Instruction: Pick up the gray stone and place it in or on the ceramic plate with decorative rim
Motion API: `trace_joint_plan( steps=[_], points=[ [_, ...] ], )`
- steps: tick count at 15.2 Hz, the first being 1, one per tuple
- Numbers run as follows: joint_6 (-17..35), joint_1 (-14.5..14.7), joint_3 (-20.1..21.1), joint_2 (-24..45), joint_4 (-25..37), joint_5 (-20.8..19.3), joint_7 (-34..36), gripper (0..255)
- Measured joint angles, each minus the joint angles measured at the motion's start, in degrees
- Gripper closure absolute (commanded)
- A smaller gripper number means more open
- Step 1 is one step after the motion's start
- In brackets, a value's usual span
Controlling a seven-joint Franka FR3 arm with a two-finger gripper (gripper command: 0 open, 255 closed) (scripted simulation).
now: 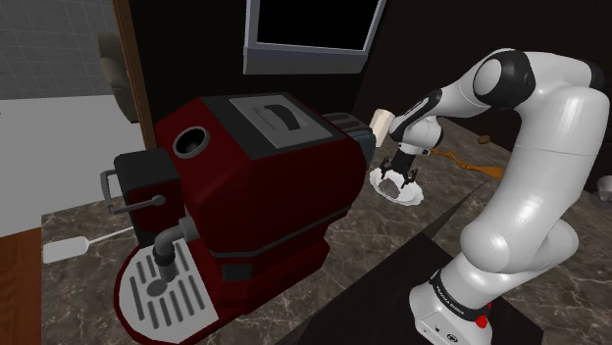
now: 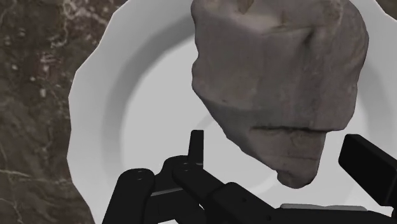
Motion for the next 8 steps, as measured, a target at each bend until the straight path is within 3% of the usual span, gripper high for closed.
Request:
trace_joint_plan(
  steps=[4, 5, 8],
  points=[
    [0.15, -0.03, 0.04, 0.16, 0.02, 0.07, -0.05, 0],
    [0.15, -0.03, 0.04, 0.16, 0.02, 0.07, -0.05, 255],
    [0.17, -0.01, 0.07, 0.1, 0.1, 0.09, -0.05, 255]
  ],
)
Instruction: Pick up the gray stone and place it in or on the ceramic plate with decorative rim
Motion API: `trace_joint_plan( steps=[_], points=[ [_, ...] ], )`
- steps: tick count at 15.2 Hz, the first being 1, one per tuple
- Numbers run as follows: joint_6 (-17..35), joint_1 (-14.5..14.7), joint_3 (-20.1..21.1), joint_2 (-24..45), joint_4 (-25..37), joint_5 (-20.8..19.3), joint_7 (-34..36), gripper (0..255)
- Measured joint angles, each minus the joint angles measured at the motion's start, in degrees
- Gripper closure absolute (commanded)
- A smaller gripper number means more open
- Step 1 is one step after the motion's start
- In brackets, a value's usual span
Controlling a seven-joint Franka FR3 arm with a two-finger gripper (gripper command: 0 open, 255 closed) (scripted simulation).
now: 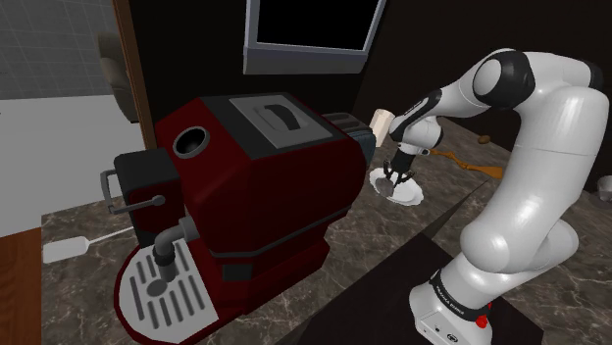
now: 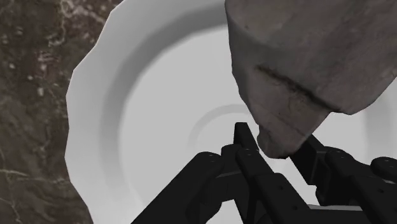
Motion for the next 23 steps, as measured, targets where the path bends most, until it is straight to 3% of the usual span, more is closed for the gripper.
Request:
trace_joint_plan(
  steps=[9, 23],
  points=[
    [-0.68, 0.19, -0.21, -0.73, -0.13, -0.36, 0.31, 255],
    [-9.02, 1.45, -2.12, -8.93, 0.46, -4.3, 2.98, 255]
  ],
)
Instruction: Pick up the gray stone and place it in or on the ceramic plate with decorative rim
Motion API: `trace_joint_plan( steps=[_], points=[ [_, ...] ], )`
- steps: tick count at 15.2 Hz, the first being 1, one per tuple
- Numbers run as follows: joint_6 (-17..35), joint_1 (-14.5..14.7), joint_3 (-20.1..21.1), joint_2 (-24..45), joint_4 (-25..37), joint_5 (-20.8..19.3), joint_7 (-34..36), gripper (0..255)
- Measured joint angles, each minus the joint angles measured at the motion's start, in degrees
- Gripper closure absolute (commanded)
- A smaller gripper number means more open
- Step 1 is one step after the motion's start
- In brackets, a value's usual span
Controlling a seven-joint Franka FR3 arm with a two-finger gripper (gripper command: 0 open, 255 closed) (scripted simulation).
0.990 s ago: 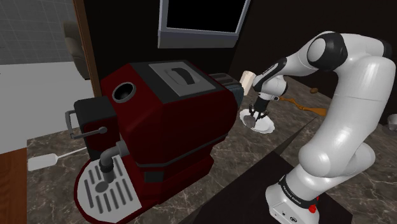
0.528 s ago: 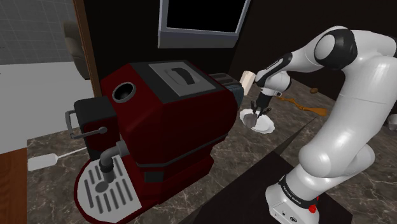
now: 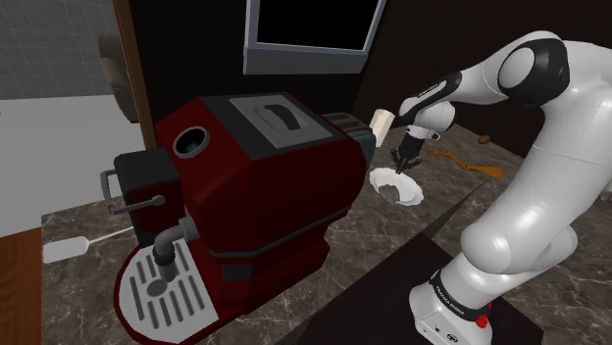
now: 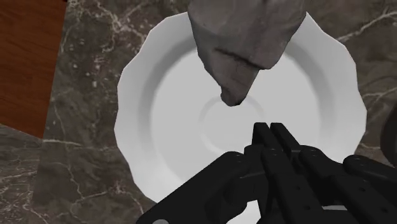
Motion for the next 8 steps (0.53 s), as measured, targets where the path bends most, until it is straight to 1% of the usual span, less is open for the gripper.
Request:
trace_joint_plan(
  steps=[1, 2, 3, 4, 8],
  points=[
    [-0.59, -0.36, -0.17, 0.34, 0.88, 0.02, -0.47, 255],
    [-0.59, -0.37, -0.19, 0.34, 0.89, 0.02, -0.48, 0],
    [-0.59, -0.36, -0.18, 0.34, 0.89, 0.02, -0.47, 0],
    [0.38, -0.02, -0.1, -0.54, -0.63, -0.03, 0.01, 0],
    [7.65, 1.88, 0.34, -6.69, -11.36, -0.53, 2.99, 0]
  ],
)
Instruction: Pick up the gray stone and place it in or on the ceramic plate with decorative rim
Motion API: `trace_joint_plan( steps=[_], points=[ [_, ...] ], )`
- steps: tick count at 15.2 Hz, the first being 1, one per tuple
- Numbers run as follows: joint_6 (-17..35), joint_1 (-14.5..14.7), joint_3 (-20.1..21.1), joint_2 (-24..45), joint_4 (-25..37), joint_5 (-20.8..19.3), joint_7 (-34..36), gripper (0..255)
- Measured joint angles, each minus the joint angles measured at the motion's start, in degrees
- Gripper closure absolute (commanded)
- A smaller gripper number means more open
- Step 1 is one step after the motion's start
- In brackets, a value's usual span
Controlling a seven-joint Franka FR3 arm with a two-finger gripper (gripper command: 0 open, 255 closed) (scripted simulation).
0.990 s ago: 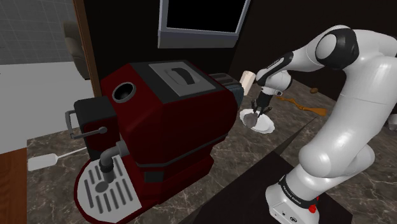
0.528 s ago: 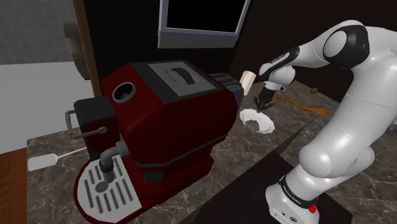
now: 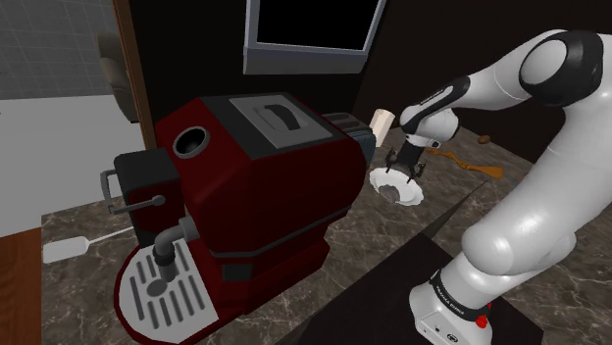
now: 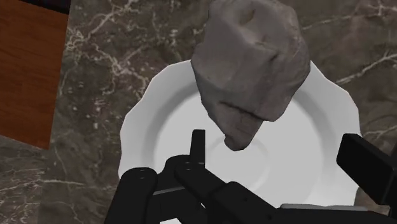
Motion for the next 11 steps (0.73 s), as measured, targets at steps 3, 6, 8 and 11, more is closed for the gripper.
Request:
trace_joint_plan(
  steps=[3, 6, 8, 11],
  points=[
    [6.06, 1.83, 1.02, -4.85, -8.48, -0.41, 3.6, 0],
    [12.24, 3.01, 2.01, -9.18, -16.62, -0.72, 6.59, 0],
    [14.79, 3.48, 2.45, -9.38, -18.7, -0.09, 7.09, 0],
    [17.7, 3.94, 2.84, -7.41, -19.57, 1.93, 6.04, 0]
  ],
)
